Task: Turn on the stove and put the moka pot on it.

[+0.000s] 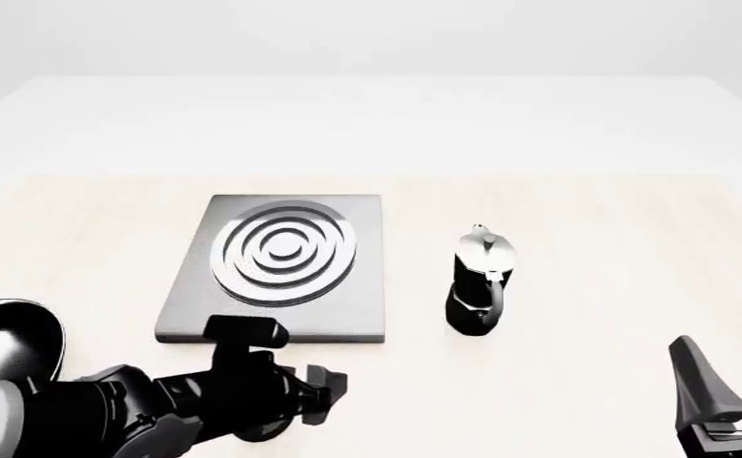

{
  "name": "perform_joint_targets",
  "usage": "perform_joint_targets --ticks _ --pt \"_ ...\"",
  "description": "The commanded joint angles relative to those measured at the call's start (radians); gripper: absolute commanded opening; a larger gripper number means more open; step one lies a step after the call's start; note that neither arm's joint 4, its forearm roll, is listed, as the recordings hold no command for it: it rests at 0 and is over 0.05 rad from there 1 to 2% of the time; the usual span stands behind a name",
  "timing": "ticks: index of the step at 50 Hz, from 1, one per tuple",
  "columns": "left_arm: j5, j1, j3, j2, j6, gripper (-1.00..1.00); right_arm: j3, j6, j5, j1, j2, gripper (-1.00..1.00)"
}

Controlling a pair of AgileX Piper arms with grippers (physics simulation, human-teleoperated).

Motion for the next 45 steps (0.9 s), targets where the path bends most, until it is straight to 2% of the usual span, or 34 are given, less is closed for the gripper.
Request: perform_joint_targets --ticks 1,21,45 --pt "-0.019 0.018 0.02 0.01 -0.016 1.0 0.0 0.0 0.002 -0.002 0.0 1.0" --pt "0.008 0.085 0.033 -0.058 -0.022 1.0 0.0 0.004 0.005 0.009 0.0 1.0" --pt "0.0 0.12 0.052 -0.076 -0.048 1.0 0.0 0.002 0.004 0.013 0.0 1.0"
